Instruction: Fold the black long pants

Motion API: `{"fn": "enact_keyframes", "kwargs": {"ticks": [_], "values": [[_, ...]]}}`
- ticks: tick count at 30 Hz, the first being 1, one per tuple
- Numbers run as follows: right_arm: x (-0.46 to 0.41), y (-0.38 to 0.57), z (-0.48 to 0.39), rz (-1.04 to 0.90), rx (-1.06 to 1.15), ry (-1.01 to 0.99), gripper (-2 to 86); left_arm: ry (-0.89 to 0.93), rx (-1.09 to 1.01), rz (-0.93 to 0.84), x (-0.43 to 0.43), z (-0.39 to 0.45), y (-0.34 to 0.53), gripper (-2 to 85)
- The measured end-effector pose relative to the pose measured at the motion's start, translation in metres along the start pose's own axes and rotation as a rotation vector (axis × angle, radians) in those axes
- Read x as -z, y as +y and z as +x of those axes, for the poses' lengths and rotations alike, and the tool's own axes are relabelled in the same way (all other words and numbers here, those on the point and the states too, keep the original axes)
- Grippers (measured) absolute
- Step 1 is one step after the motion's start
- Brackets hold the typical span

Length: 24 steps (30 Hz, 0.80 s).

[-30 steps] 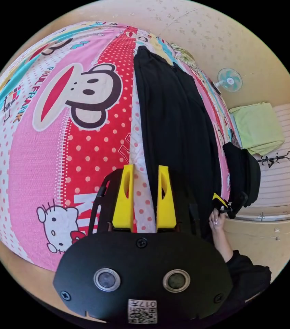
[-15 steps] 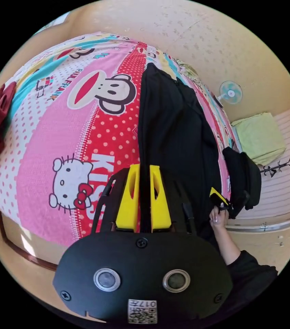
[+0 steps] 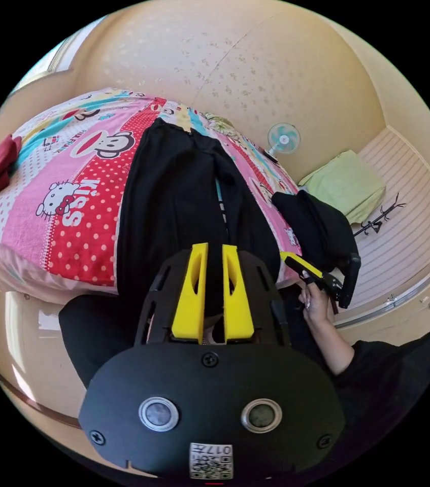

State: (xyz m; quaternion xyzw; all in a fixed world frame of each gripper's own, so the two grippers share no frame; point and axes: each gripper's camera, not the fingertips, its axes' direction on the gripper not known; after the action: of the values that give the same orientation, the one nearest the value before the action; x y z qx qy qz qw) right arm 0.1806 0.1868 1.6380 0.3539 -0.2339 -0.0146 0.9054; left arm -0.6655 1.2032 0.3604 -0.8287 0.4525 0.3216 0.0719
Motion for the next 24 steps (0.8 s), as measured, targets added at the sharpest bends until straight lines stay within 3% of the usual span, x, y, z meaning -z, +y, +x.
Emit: {"fn": "enact_keyframes", "kwargs": {"ticks": [3,10,16,19,24], "values": [[0.009,0.007,0.019,-0.092,-0.033,0.002,8.0,0.126,0.022,-0.051,-0.011,-0.003,0.007,7.1],[-0.018,0.025,0.060,-0.224,-0.136,-0.286,8.1,0.238,-0.078,-0.238,-0.064,0.025,0.028,8.4],[-0.001,0.019,0.080,-0.121,-0.136,-0.438,6.9,0.346,-0.165,-0.335,-0.078,0.054,0.039,8.5],[0.003,0.014,0.084,-0.111,-0.128,-0.408,7.6,0.298,-0.219,-0.350,-0.074,0.064,0.040,8.6],[-0.036,-0.001,0.082,-0.358,-0.074,-0.470,8.3,0.295,-0.203,-0.380,-0.076,0.057,0.044,8.9]]}}
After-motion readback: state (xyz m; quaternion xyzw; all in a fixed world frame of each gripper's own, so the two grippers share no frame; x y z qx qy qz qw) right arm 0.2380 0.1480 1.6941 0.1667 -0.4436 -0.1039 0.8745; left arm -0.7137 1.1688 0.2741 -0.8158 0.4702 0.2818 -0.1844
